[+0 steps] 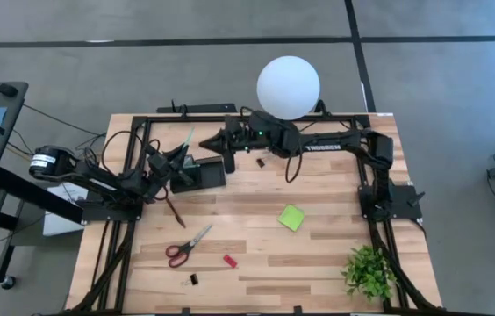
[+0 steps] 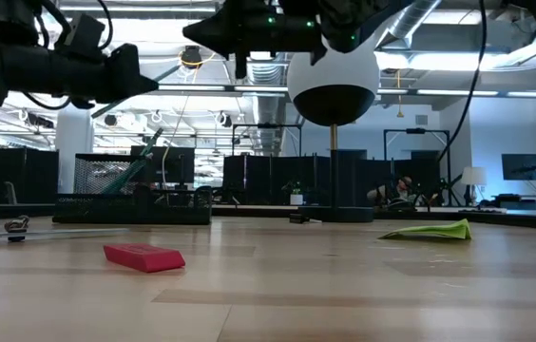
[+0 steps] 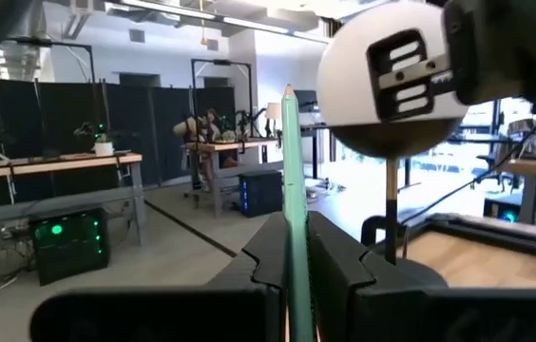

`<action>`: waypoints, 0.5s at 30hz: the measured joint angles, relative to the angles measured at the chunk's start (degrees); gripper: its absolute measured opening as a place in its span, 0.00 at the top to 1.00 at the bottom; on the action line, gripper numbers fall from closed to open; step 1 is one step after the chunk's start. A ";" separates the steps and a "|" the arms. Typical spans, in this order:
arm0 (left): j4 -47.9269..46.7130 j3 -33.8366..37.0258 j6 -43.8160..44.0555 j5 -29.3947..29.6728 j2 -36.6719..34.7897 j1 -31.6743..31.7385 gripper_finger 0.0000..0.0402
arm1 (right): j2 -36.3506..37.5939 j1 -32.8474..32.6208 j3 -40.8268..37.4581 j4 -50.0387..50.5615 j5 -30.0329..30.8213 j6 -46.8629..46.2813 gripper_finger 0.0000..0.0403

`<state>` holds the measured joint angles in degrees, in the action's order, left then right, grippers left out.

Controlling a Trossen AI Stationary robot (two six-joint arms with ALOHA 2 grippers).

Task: Pick and place office supplies into organizer
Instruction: Put the blue pencil into the black desk organizer

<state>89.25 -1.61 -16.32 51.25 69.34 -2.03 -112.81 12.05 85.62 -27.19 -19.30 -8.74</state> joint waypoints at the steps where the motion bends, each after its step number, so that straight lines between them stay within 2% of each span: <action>1: 0.01 -0.03 0.00 0.01 -0.03 -0.19 0.97 | 0.00 0.09 0.02 0.33 -0.17 0.03 1.00; 7: 0.02 -0.11 -1.05 -1.32 -0.04 -0.60 0.97 | 0.00 1.38 0.96 4.10 0.00 0.35 1.00; 9: 0.02 -0.11 -1.63 -2.89 -0.04 -0.60 0.97 | -0.02 1.83 0.96 4.33 0.34 3.37 0.98; 15: 0.02 -0.11 -1.96 -4.52 -0.04 -0.60 0.97 | 0.00 1.69 0.96 5.74 3.22 11.86 0.82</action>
<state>89.27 -1.72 -18.28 46.74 69.30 -2.63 -112.81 13.74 86.59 -21.45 -16.09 3.12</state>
